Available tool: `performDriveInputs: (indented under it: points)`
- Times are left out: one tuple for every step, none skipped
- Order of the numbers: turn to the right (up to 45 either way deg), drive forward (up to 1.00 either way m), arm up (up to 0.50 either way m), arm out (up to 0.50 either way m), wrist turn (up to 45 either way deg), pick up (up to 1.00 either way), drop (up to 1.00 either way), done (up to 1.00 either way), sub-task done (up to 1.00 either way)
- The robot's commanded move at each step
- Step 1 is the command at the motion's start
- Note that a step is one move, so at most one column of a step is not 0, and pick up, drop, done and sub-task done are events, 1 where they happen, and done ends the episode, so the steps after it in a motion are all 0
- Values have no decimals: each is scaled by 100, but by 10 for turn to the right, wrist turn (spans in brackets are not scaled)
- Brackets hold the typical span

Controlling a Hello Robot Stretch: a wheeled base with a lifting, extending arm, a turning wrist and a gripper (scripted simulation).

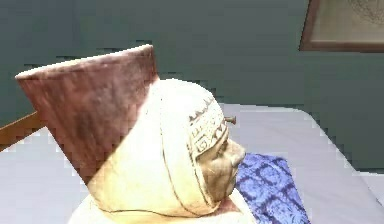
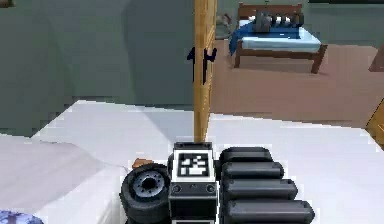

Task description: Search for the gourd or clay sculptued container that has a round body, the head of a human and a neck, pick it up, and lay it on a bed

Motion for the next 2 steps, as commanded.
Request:
performDriveInputs:
  points:
    - [-450, 0, 0, 0, 0, 0, 0, 0, 0]
    - [-210, 0, 0, 0, 0, 0, 0, 0, 0]
